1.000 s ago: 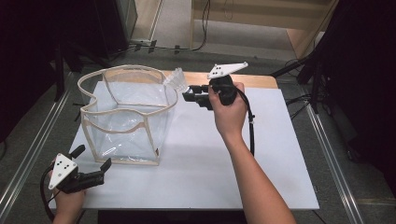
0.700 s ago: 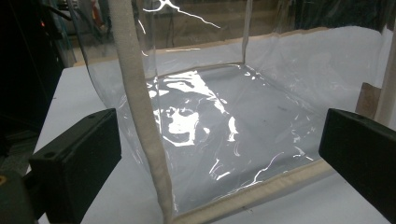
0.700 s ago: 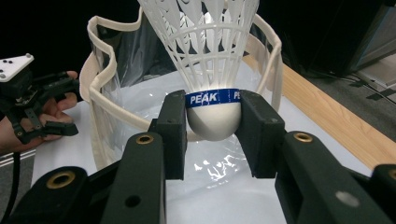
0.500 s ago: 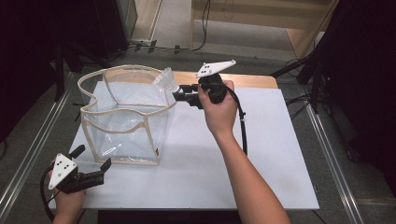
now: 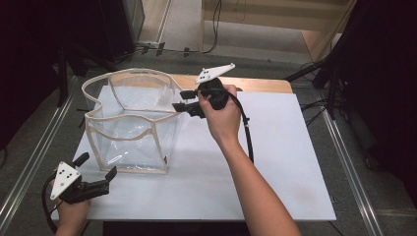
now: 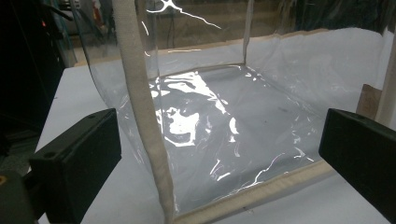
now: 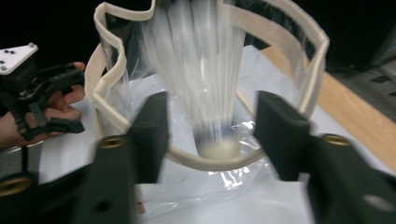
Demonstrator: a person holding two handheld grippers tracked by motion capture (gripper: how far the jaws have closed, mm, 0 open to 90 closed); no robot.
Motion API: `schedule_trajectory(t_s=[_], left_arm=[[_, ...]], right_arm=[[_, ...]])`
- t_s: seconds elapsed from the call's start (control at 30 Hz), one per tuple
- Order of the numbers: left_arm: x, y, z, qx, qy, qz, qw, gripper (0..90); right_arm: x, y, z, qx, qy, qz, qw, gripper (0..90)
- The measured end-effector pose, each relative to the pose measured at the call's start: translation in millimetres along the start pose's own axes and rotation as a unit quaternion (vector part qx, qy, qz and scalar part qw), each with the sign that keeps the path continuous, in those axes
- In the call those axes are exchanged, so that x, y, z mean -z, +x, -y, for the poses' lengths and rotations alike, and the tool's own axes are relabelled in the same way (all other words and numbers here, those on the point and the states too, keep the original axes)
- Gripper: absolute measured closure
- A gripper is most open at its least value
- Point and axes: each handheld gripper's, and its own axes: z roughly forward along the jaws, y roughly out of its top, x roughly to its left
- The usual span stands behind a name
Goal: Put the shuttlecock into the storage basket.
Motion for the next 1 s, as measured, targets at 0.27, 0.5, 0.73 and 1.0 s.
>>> schedule_trajectory(t_s=[0.27, 0.5, 0.73, 1.0], left_arm=[[-0.1, -0.1, 0.0, -0.001, 0.001, 0.0, 1.0, 0.0], [-0.2, -0.3, 0.0, -0.002, 0.001, 0.0, 1.0, 0.0], [-0.3, -0.2, 0.0, -0.001, 0.001, 0.0, 1.0, 0.0], [-0.3, -0.3, -0.1, -0.001, 0.001, 0.0, 1.0, 0.0]], right_arm=[[8.3, 1.6, 5.1, 0.022, -0.001, 0.011, 0.9997, 16.5], [22.4, 2.8, 14.9, 0.034, -0.008, 0.038, 0.9987, 13.3], [35.3, 4.8, 28.3, 0.025, -0.013, 0.074, 0.9969, 9.0], [45.6, 5.7, 43.0, 0.015, -0.019, 0.081, 0.9964, 0.0]])
